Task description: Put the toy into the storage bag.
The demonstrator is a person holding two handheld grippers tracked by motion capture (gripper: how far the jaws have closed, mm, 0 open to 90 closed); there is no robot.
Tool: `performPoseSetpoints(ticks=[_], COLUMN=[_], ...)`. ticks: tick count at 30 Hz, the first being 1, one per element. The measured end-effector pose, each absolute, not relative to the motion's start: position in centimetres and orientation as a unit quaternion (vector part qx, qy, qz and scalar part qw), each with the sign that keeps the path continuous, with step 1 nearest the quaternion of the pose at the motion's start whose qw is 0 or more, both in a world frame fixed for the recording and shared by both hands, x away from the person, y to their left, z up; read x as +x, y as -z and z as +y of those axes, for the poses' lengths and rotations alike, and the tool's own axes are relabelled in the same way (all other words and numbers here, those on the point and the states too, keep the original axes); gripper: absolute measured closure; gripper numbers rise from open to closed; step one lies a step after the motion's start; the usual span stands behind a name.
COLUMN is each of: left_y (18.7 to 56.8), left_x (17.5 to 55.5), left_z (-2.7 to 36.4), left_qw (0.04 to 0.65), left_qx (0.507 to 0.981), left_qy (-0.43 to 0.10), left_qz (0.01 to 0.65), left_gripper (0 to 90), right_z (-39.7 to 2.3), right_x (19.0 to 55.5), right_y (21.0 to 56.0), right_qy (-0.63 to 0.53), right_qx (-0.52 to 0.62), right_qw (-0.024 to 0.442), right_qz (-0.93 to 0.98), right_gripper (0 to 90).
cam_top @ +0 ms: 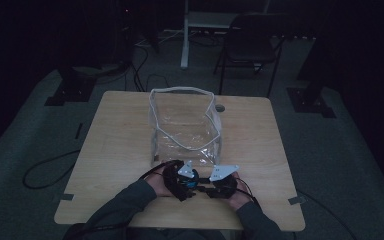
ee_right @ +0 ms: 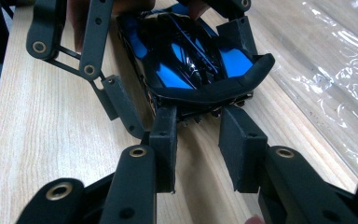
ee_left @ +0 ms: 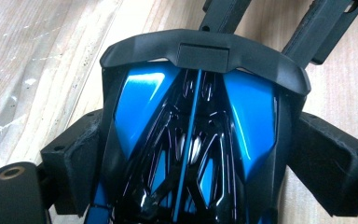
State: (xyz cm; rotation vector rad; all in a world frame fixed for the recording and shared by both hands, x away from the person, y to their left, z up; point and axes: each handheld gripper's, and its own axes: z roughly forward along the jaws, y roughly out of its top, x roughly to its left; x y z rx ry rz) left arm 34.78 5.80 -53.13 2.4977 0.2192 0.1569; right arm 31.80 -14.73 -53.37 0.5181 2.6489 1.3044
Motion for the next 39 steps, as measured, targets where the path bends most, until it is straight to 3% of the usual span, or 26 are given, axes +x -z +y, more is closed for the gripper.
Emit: performPoseSetpoints(ticks=[17,28,37,39], left_y=[53.0,53.0,52.3,52.0], left_x=[36.4,35.8,34.7,34.3], left_z=[6.1,5.6,6.6,6.9], left_qw=[0.315,0.297,0.349,0.353], left_qx=[0.943,0.95,0.932,0.931], left_qy=[0.007,-0.038,-0.049,-0.061], left_qz=[0.11,0.088,0.08,0.071], left_gripper=[19.0,20.5,23.4,23.6], right_z=[-14.8,-14.9,-14.9,-14.7], right_x=[31.8,31.7,31.2,31.0], right_y=[53.3,52.9,52.1,51.9], right_qy=[-0.436,-0.445,-0.463,-0.467], right_qx=[0.165,0.162,0.147,0.141], right_qw=[0.072,0.078,0.083,0.085], right_qz=[0.882,0.878,0.87,0.869], right_gripper=[67.2,67.5,67.0,63.5])
